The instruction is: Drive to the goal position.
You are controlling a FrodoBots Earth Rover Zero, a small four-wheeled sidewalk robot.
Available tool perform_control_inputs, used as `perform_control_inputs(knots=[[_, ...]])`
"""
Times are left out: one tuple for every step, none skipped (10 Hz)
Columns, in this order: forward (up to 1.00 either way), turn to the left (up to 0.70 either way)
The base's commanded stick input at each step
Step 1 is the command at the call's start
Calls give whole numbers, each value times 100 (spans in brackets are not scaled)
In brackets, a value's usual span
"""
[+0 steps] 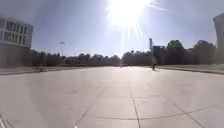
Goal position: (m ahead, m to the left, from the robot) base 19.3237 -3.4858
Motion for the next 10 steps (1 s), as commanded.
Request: perform_control_inputs(knots=[[70,0],[70,0],[70,0],[70,0],[70,0],[70,0],[70,0],[70,0],[70,0],[70,0]])
